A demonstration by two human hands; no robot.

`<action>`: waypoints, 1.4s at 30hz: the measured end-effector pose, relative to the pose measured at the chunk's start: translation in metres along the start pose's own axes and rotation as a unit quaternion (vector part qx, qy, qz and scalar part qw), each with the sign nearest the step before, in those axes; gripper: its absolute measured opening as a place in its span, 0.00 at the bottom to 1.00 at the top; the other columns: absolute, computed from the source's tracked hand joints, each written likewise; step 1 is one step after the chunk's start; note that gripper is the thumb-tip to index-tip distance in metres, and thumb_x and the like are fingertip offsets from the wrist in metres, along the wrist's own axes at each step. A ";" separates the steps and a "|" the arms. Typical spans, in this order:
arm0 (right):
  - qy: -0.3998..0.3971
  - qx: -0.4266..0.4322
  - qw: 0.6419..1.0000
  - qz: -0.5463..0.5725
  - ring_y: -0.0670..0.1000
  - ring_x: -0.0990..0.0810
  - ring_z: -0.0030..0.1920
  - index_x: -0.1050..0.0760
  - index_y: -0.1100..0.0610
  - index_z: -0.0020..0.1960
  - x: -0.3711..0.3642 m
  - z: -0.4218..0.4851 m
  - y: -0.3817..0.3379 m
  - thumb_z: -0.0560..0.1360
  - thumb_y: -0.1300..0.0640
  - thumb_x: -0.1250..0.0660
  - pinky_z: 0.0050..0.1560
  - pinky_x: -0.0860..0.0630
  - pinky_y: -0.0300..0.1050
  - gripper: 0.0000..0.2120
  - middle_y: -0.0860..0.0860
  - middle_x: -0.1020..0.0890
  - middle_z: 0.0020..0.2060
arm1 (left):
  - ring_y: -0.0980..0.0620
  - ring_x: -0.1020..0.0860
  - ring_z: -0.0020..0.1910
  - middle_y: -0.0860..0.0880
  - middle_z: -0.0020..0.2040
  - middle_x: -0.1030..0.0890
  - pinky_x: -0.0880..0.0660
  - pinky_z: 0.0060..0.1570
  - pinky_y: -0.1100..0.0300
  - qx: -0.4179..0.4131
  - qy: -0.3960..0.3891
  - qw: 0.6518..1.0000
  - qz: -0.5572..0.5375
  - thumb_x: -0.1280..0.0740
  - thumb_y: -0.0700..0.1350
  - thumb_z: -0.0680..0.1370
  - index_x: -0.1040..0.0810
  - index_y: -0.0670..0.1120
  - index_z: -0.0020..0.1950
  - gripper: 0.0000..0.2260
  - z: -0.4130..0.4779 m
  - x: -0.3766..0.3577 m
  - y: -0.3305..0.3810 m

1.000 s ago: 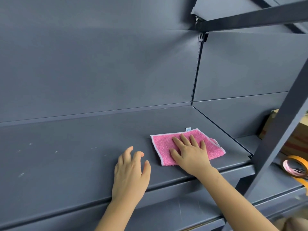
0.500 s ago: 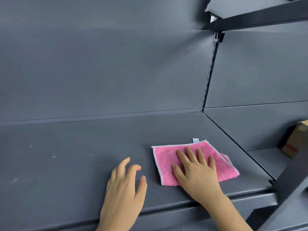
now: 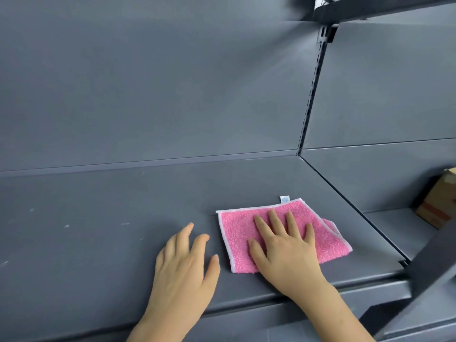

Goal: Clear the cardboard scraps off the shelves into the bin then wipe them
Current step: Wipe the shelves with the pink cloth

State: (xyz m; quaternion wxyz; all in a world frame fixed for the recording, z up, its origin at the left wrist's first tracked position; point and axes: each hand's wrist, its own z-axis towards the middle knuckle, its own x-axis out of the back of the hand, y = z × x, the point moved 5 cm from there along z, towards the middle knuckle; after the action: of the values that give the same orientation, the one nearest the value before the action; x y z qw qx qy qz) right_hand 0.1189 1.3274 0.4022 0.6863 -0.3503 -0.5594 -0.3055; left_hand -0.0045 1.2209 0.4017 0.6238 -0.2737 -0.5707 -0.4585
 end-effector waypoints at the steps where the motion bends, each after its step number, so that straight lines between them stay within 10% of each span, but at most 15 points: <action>1: -0.004 0.007 1.000 0.002 0.65 0.36 0.71 0.32 0.50 0.69 -0.001 0.000 0.000 0.67 0.39 0.62 0.66 0.43 0.71 0.38 0.55 0.30 0.70 | 0.44 0.18 0.52 0.43 0.57 0.20 0.21 0.44 0.51 -0.004 -0.002 1.000 -0.002 0.46 0.54 0.70 0.21 0.49 0.49 0.18 0.004 0.001 0.006; 4: -0.014 0.014 1.000 0.015 0.61 0.47 0.76 0.43 0.48 0.74 0.001 -0.007 -0.002 0.61 0.39 0.71 0.70 0.53 0.67 0.45 0.52 0.41 0.75 | 0.47 0.37 0.71 0.47 0.73 0.39 0.39 0.68 0.54 -0.017 -0.015 0.999 -0.024 0.49 0.52 0.78 0.34 0.49 0.67 0.19 0.027 -0.001 0.022; 16: -0.097 -0.029 0.995 -0.026 0.57 0.59 0.77 0.59 0.38 0.74 0.007 -0.029 0.030 0.42 0.24 0.85 0.72 0.61 0.63 0.63 0.46 0.56 0.77 | 0.47 0.47 0.75 0.44 0.76 0.45 0.51 0.74 0.51 0.012 -0.058 0.996 -0.070 0.48 0.54 0.80 0.41 0.45 0.72 0.23 0.064 -0.011 0.027; 21: -0.064 0.006 0.995 -0.081 0.63 0.37 0.72 0.41 0.36 0.71 0.016 -0.050 0.030 0.61 0.24 0.79 0.65 0.40 0.73 0.48 0.48 0.38 0.73 | 0.47 0.47 0.75 0.44 0.75 0.45 0.51 0.75 0.51 0.005 -0.059 0.996 -0.072 0.48 0.53 0.81 0.41 0.45 0.72 0.21 0.066 -0.011 0.026; 24: -0.145 -0.020 0.989 -0.028 0.58 0.59 0.77 0.60 0.36 0.73 0.007 -0.035 0.039 0.42 0.23 0.84 0.71 0.60 0.65 0.61 0.46 0.57 0.77 | 0.46 0.48 0.75 0.44 0.76 0.46 0.51 0.75 0.51 0.008 -0.063 0.995 -0.078 0.48 0.52 0.81 0.41 0.45 0.72 0.21 0.065 -0.011 0.026; 29: -0.161 -0.096 0.982 -0.028 0.58 0.60 0.76 0.60 0.39 0.75 0.019 -0.007 0.075 0.74 0.31 0.58 0.72 0.61 0.64 0.32 0.47 0.58 0.77 | 0.46 0.46 0.75 0.44 0.75 0.45 0.49 0.74 0.52 0.018 -0.060 0.994 -0.088 0.47 0.52 0.80 0.39 0.45 0.71 0.21 0.063 -0.008 0.025; 33: -0.145 -0.117 0.982 -0.045 0.59 0.59 0.76 0.60 0.40 0.75 0.019 -0.018 0.084 0.74 0.31 0.59 0.72 0.59 0.65 0.32 0.48 0.58 0.77 | 0.46 0.48 0.75 0.44 0.76 0.46 0.49 0.74 0.52 0.020 -0.056 0.994 -0.094 0.47 0.52 0.80 0.39 0.45 0.70 0.20 0.060 -0.008 0.026; 37: -0.137 -0.036 0.989 -0.039 0.60 0.60 0.76 0.61 0.39 0.75 0.008 -0.035 0.042 0.44 0.22 0.83 0.70 0.61 0.67 0.61 0.49 0.58 0.77 | 0.46 0.49 0.75 0.44 0.76 0.47 0.50 0.74 0.51 0.016 -0.057 0.995 -0.085 0.48 0.52 0.80 0.40 0.45 0.71 0.21 0.063 -0.010 0.026; 42: -0.149 -0.035 0.988 -0.019 0.60 0.59 0.76 0.57 0.41 0.75 0.008 0.023 0.035 0.74 0.31 0.57 0.71 0.60 0.68 0.33 0.49 0.56 0.77 | 0.46 0.47 0.75 0.44 0.76 0.47 0.49 0.74 0.51 0.023 -0.058 0.993 -0.097 0.47 0.52 0.80 0.40 0.45 0.71 0.21 0.064 -0.009 0.025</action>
State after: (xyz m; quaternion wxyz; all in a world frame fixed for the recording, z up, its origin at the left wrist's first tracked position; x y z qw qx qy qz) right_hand 0.1360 1.3662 0.4078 0.5768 -0.4054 -0.6506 -0.2823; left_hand -0.0116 1.2890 0.4107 0.5484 -0.2283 -0.6403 -0.4871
